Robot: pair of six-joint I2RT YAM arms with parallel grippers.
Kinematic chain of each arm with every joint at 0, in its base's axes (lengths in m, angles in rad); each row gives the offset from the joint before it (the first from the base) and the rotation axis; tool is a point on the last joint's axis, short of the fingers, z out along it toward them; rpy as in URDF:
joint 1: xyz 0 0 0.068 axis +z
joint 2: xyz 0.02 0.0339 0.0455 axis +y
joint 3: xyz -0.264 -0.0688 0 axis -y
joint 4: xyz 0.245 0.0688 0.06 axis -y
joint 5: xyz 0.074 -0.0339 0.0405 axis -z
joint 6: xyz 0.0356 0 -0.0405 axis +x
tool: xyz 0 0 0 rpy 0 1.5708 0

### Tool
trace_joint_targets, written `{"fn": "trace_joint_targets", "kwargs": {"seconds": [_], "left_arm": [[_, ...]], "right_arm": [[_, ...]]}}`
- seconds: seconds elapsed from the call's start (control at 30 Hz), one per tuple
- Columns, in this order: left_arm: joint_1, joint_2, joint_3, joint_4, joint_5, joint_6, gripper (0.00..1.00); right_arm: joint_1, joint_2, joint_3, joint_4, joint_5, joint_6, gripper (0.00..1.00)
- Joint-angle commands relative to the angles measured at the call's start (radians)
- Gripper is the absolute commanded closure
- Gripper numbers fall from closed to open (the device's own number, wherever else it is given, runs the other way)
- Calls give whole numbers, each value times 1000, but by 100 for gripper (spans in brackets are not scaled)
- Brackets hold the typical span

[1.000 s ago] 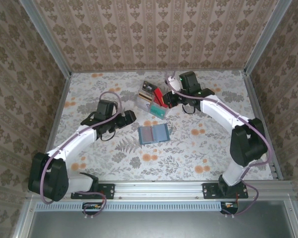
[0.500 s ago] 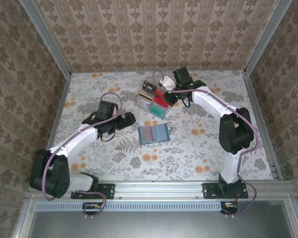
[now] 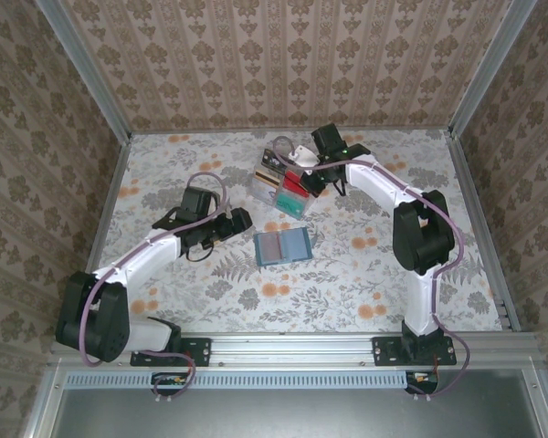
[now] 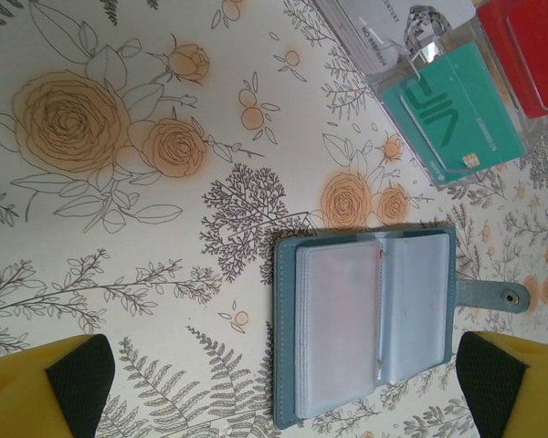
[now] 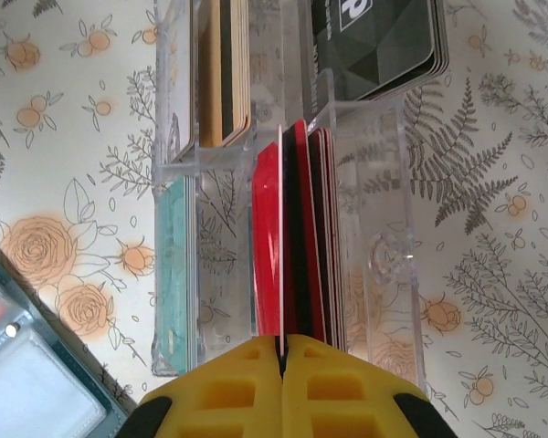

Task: Take the credit cards out of the card holder

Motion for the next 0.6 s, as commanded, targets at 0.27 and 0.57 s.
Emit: {"fn": "trace_joint_targets", "kwargs": {"seconds": [0.27,0.57], "left_arm": [[2,26,-12,30,49,-4,0],[1,34,-1,28,55,4,0]], "right_arm": [[-1,22,51,-60,31,-40,98],[5,48,84,-78,50,-31,90]]}}
